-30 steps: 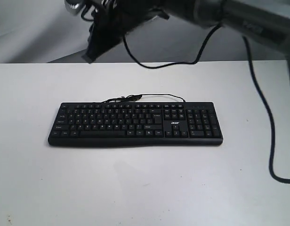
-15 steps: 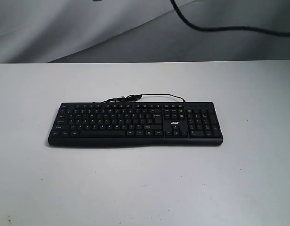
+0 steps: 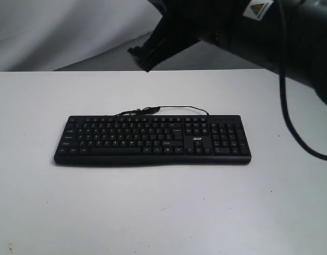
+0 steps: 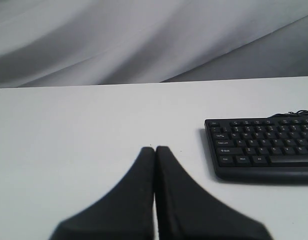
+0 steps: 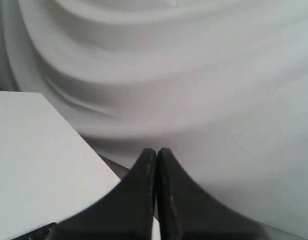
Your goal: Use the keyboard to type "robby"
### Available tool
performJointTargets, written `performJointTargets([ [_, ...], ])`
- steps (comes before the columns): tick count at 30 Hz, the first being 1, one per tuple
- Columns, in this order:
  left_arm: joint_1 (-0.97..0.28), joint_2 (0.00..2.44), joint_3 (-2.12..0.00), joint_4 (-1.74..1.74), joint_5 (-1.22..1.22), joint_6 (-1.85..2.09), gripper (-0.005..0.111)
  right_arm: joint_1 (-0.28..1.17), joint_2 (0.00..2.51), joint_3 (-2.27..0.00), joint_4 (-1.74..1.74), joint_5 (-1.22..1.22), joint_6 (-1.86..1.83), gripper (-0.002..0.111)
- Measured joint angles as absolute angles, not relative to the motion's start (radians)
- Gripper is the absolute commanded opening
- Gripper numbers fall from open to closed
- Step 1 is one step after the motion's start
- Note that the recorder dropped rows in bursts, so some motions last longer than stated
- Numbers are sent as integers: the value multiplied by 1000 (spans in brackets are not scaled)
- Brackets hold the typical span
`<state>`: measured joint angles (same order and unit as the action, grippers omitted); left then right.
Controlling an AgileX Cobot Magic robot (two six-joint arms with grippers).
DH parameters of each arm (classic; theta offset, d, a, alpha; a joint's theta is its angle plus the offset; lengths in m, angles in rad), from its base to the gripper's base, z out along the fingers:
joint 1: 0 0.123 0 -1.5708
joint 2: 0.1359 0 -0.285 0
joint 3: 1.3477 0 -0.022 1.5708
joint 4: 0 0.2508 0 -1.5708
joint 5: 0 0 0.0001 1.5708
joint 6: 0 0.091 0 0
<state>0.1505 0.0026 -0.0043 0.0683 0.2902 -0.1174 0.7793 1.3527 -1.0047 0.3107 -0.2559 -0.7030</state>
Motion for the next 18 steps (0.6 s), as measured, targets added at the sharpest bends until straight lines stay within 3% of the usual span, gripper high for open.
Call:
performJointTargets([
  [7,150,3,-4,68,290,-117,1,725,1287,-1002,568,-230,-592,0],
  [18,150,3,-4,68,290,-117,1,518,1201,-994,585,25,-521,0],
])
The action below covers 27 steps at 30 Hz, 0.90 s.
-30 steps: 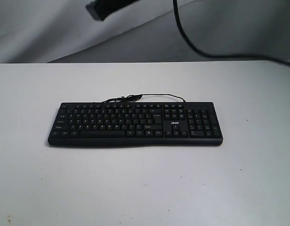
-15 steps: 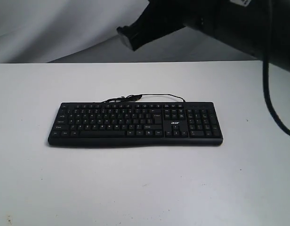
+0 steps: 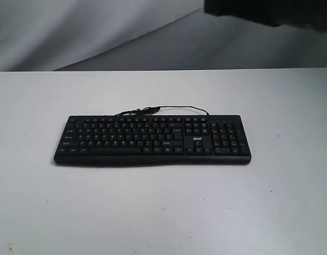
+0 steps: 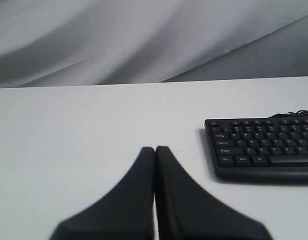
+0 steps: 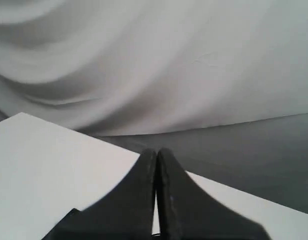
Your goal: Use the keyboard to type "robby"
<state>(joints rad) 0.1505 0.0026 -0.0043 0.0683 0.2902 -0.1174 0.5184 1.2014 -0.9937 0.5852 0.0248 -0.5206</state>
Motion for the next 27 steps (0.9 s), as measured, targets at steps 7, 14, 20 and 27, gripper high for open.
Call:
performJointTargets([
  [7,150,3,-4,68,290,-117,1,223,877,-756,541,59,-431,0],
  [14,150,3,-4,68,290,-117,1,7,519,-444,456,72,-339,0],
  [20,150,3,-4,68,290,-117,1,-47,281,-273,337,149,-240,0],
  [27,150,3,-4,68,290,-117,1,-49,161,-211,252,250,-191,0],
])
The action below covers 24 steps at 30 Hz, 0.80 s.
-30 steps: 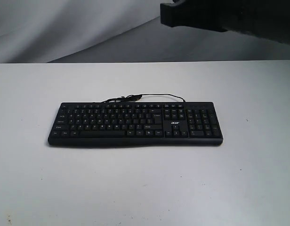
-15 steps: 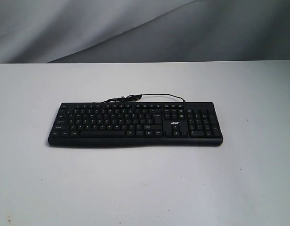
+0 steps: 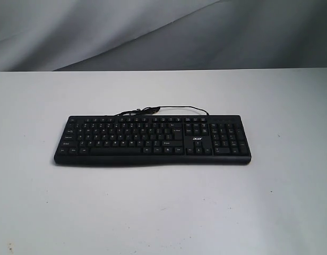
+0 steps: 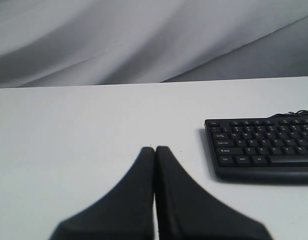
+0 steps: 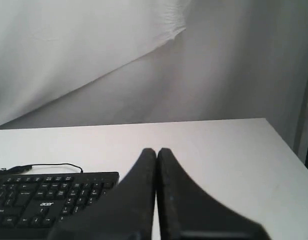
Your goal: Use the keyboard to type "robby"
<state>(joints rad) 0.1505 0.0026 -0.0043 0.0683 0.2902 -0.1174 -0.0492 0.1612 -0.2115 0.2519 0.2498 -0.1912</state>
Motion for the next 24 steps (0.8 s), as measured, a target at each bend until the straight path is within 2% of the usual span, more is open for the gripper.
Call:
performJointTargets([
  [9,150,3,-4,68,290,-117,1,-49,76,-211,47,311,38,0],
  [24,150,3,-4,68,290,-117,1,-51,5,-211,10,439,-22,0],
])
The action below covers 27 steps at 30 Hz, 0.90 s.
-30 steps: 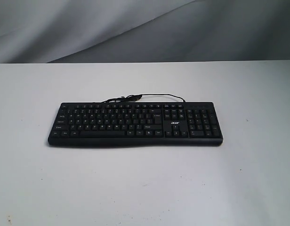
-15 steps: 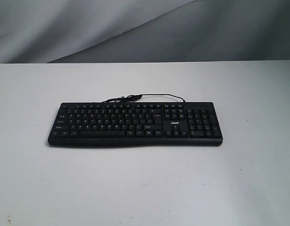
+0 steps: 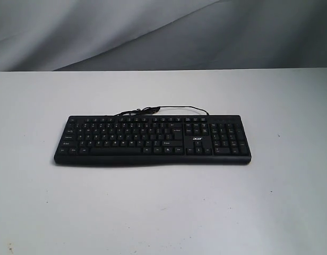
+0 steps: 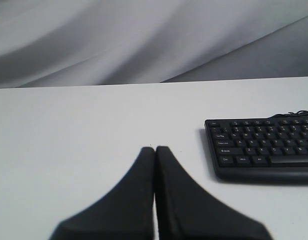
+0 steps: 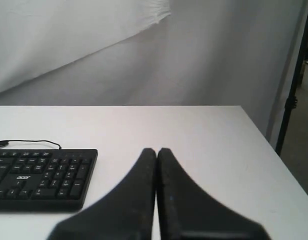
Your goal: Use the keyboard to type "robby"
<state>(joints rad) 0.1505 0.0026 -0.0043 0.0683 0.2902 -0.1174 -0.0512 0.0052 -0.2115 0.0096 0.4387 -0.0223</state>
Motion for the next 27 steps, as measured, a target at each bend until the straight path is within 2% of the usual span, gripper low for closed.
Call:
performJointTargets([
  [13,150,3,-4,68,290,-117,1,-51,4,-21,7,346,-24,0],
  [27,150,3,-4,68,290,-117,1,-51,4,-3,7,344,-24,0],
])
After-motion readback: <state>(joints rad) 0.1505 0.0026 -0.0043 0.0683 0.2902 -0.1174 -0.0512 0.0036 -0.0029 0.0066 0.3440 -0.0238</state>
